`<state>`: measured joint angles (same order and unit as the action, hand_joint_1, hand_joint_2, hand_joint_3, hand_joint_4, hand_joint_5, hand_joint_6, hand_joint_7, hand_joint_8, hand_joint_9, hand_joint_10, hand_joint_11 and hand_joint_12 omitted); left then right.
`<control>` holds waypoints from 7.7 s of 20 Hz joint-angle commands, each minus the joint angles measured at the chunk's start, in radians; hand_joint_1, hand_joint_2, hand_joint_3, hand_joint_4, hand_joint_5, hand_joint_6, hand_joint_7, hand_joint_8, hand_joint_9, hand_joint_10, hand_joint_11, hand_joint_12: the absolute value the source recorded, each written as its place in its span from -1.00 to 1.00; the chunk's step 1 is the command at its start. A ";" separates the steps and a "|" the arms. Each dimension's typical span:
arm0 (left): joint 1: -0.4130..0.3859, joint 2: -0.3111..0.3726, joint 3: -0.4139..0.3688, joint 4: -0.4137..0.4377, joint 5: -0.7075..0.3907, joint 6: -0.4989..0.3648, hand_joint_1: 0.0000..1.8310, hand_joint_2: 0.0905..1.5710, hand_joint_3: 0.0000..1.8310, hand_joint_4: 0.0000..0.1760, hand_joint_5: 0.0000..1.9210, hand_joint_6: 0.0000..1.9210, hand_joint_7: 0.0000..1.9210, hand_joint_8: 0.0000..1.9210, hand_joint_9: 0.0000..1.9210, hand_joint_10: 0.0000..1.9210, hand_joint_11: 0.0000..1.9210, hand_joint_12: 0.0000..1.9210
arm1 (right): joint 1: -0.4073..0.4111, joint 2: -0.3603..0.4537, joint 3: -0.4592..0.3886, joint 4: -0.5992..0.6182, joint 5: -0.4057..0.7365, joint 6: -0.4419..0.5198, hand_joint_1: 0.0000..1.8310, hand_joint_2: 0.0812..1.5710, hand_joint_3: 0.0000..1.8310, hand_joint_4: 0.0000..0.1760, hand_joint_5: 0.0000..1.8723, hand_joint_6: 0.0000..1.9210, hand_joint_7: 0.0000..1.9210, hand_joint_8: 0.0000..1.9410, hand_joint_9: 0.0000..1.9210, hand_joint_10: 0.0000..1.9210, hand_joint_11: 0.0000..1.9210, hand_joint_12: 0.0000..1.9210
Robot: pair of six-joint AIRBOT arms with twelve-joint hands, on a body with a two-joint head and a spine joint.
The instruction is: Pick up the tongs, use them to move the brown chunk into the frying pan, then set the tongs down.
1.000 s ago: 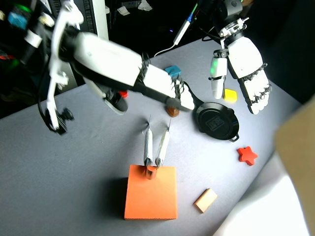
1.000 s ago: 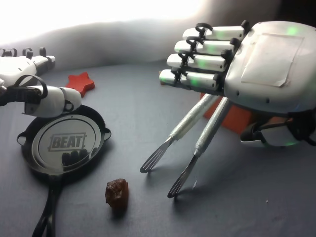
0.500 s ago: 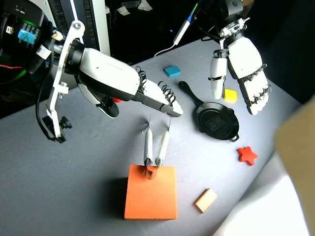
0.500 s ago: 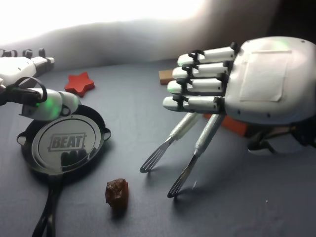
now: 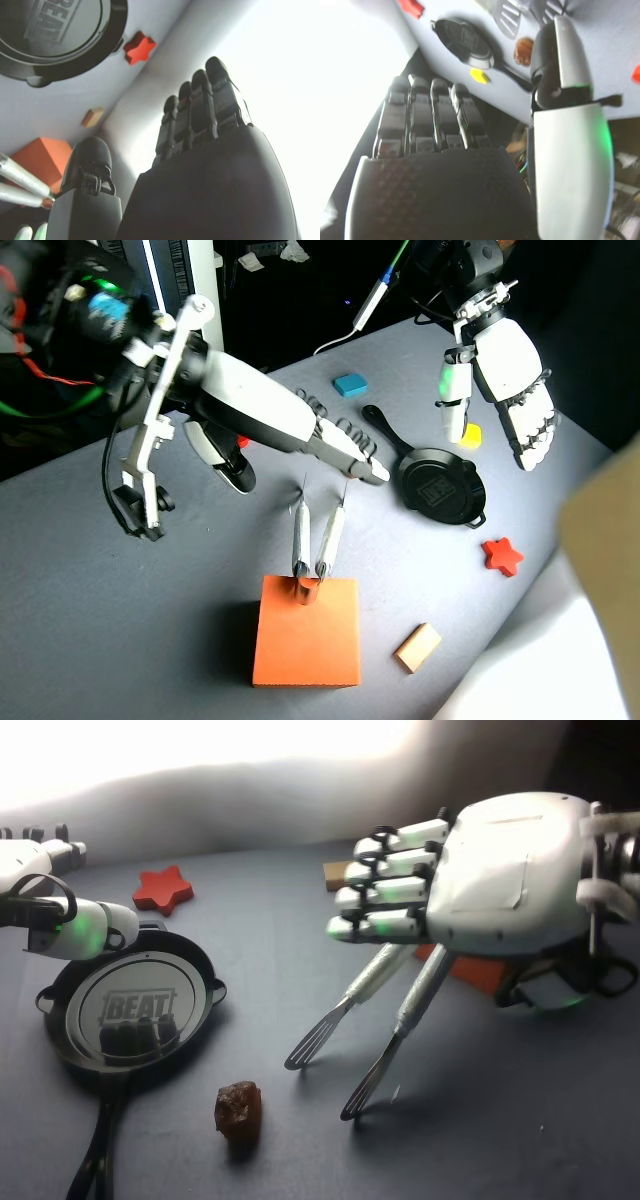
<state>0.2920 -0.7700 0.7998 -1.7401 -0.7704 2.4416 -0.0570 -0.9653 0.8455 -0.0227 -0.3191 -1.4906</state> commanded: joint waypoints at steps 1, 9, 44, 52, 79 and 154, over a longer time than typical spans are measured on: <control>-0.003 0.007 0.005 0.067 -0.020 0.002 -0.92 0.67 -0.99 -0.78 -0.94 -1.00 -0.92 -1.00 -0.92 -1.00 -1.00 -0.72 | 0.019 -0.003 0.004 -0.099 0.057 0.122 0.09 0.18 -1.00 -1.00 -1.00 -1.00 -1.00 -1.00 -1.00 -1.00 -1.00 -1.00; -0.001 0.007 0.006 0.067 0.005 0.007 -0.93 0.68 -1.00 -0.76 -0.96 -1.00 -0.95 -1.00 -0.94 -1.00 -1.00 -0.75 | 0.050 -0.095 0.014 -0.476 -0.046 0.593 0.08 0.19 -1.00 -1.00 -1.00 -1.00 -1.00 -1.00 -1.00 -1.00 -1.00 -1.00; 0.019 0.007 0.009 0.082 0.069 -0.002 -0.90 0.63 -1.00 -0.60 -0.93 -1.00 -0.91 -1.00 -0.88 -1.00 -1.00 -0.61 | -0.077 -0.355 0.302 -0.538 -0.091 0.673 0.14 0.12 -1.00 -1.00 -1.00 -1.00 -1.00 -1.00 -1.00 -1.00 -1.00 -1.00; 0.019 0.007 0.009 0.082 0.069 -0.003 -0.88 0.63 -1.00 -0.70 -0.91 -1.00 -0.90 -1.00 -0.89 -1.00 -1.00 -0.66 | -0.110 -0.378 0.337 -0.537 -0.076 0.678 0.17 0.13 -1.00 -1.00 -1.00 -1.00 -1.00 -1.00 -1.00 -1.00 -1.00 -1.00; 0.016 0.007 0.011 0.099 0.069 -0.008 -0.85 0.64 -1.00 -0.55 -0.96 -1.00 -0.92 -0.99 -0.91 -1.00 -1.00 -0.69 | -0.120 -0.367 0.349 -0.537 -0.045 0.648 0.19 0.46 -0.97 -1.00 -0.09 -0.84 -0.07 -0.92 -0.20 -0.74 -0.75 0.61; -0.006 -0.004 -0.003 0.098 0.030 -0.015 -0.78 0.65 -1.00 -0.68 -0.92 -0.99 -0.89 -0.99 -0.88 -0.99 -1.00 -0.62 | -0.059 -0.519 0.029 -1.148 -0.699 1.630 0.11 0.44 -1.00 -1.00 -0.31 -0.83 -0.21 -1.00 -0.36 -0.70 -0.88 0.51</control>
<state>0.2913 -0.7773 0.7914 -1.7058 -0.7136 2.4268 -0.1173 -1.4883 0.8757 -1.0931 -1.0218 0.1356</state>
